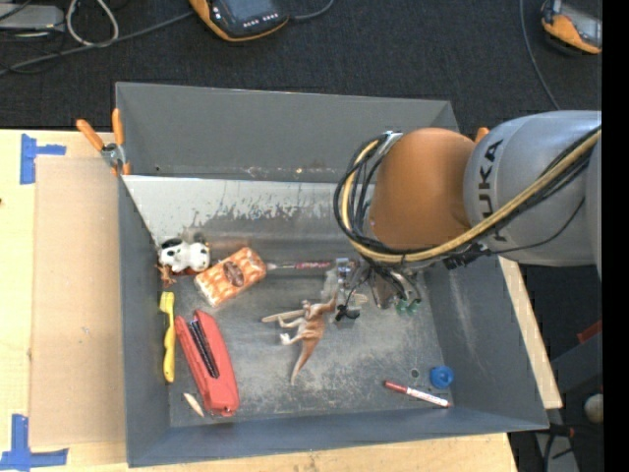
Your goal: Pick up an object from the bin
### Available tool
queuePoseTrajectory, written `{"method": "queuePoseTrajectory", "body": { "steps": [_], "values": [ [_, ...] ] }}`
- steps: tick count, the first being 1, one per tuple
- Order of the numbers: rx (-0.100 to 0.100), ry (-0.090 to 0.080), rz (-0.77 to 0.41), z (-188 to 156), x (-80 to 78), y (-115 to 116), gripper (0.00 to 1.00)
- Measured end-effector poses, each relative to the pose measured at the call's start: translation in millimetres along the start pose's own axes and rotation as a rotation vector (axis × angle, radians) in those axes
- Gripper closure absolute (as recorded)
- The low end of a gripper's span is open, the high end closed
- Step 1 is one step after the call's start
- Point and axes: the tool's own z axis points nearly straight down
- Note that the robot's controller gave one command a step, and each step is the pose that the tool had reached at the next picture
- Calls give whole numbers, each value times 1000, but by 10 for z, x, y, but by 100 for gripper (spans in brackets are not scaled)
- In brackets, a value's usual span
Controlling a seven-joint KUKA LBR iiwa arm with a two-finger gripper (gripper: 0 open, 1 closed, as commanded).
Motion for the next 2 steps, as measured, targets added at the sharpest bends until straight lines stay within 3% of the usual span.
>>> {"method": "queuePoseTrajectory", "body": {
  "steps": [1,2],
  "values": [
    [-1,2,-79,-763,-29,87,100],
    [-1,-3,-27,177,273,406,0]
  ]
}}
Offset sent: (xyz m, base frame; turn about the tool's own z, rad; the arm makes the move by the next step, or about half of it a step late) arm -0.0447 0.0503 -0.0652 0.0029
